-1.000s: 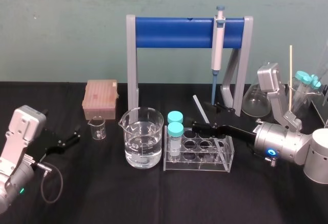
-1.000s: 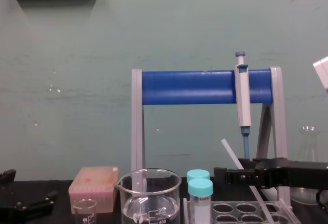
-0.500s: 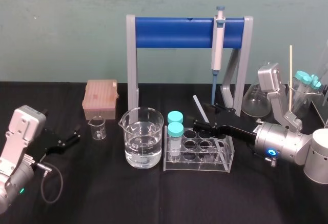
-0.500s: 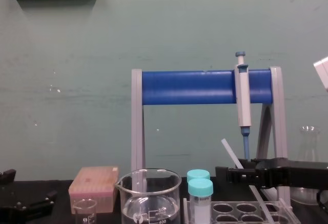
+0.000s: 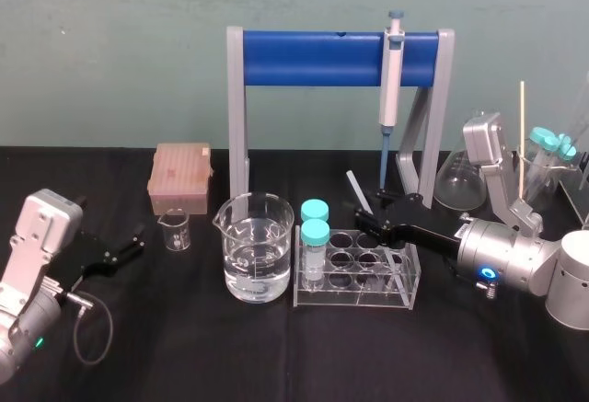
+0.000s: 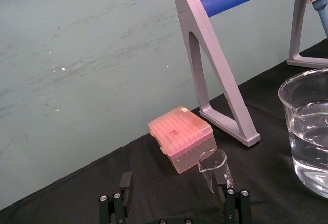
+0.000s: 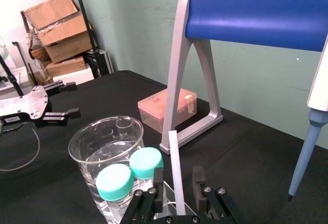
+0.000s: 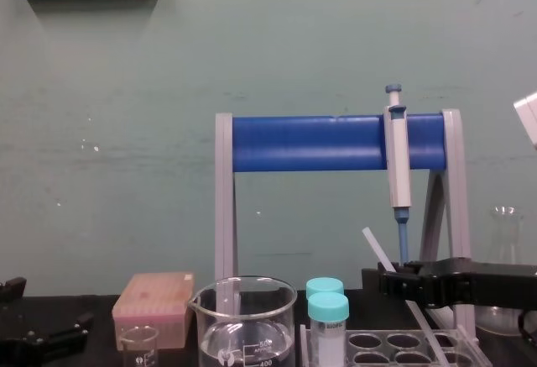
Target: Pick up the stirring rod with one hand, then place it down.
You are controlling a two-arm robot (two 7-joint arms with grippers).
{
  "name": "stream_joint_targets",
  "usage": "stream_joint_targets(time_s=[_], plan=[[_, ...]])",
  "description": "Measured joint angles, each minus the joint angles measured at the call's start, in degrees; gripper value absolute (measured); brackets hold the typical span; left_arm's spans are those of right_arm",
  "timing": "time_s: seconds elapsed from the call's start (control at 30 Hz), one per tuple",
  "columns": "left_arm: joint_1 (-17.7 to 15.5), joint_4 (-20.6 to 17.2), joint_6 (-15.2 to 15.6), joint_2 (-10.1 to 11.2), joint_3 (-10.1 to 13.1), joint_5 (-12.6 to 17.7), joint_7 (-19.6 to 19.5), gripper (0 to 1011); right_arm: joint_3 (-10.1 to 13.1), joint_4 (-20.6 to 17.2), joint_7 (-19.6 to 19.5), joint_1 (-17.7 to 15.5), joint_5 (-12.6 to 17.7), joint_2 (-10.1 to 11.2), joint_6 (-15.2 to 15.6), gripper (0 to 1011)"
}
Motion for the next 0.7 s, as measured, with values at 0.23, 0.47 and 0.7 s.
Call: stream_joint_targets(time_s=[0.23,0.47,0.7], plan=[[0.0,0.0,0.0,0.0,0.0,0.0,0.0,1000,0.0,0.0,0.0,0.0,0.0,0.0,0.0,166],[0.0,0.0,0.0,0.0,0.0,0.0,0.0,1000,0.0,0.0,0.1,0.0,0.0,0.0,0.0,72],[0.0,0.0,0.0,0.0,0.0,0.0,0.0,1000,0.0,0.0,0.0,0.0,0.0,0.0,-0.1,72]])
